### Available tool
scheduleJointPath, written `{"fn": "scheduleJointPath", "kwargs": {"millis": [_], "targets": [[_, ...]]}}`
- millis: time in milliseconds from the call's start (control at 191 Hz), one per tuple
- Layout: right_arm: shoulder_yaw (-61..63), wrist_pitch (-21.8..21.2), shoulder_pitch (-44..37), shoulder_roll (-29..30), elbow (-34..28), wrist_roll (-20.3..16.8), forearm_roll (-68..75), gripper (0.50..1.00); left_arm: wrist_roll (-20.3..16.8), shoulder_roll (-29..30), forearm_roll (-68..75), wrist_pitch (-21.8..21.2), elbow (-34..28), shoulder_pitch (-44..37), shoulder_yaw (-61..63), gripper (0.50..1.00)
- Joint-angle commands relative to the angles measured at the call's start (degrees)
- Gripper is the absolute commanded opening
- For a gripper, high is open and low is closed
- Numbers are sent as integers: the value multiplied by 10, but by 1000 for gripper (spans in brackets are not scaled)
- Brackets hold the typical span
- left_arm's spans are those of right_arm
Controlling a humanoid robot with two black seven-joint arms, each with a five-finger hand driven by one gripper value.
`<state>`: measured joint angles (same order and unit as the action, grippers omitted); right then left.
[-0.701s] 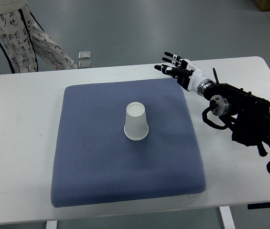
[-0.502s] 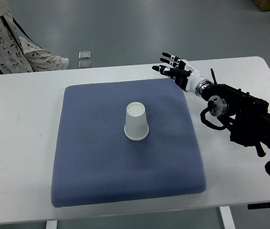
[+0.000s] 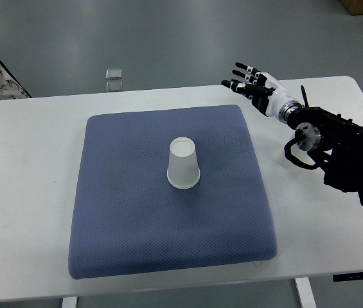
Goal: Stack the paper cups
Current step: 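Move the right hand outward toward the second white paper cup, then lower the right hand around the white paper cup beside the cushion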
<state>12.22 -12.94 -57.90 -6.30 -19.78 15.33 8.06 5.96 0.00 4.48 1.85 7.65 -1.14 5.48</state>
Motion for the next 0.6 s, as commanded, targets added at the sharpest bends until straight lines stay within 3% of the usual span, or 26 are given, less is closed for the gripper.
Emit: {"fn": "scheduleJointPath", "kwargs": {"millis": [0,68,256,366,455,596], "targets": [[-9,-23,-5,-16,0,10,-4,928,0,0,0,0,2,0,-1,1000],[-15,-51,-21,-38,0,9,-41,928,-1,0,0,0,2,0,-1,1000],[-67,-80,-55,-84,-1,11,-270,928,-1,0,0,0,0,0,0,1000],[-79,-126,-77,-126,-8,12,-368,928,-1,0,0,0,2,0,0,1000],[-88,-160,-88,-179,-53,13,-427,928,0,0,0,0,1,0,0,1000],[-137,-157,-108,-233,-146,19,-538,928,0,0,0,0,1,0,0,1000]]}}
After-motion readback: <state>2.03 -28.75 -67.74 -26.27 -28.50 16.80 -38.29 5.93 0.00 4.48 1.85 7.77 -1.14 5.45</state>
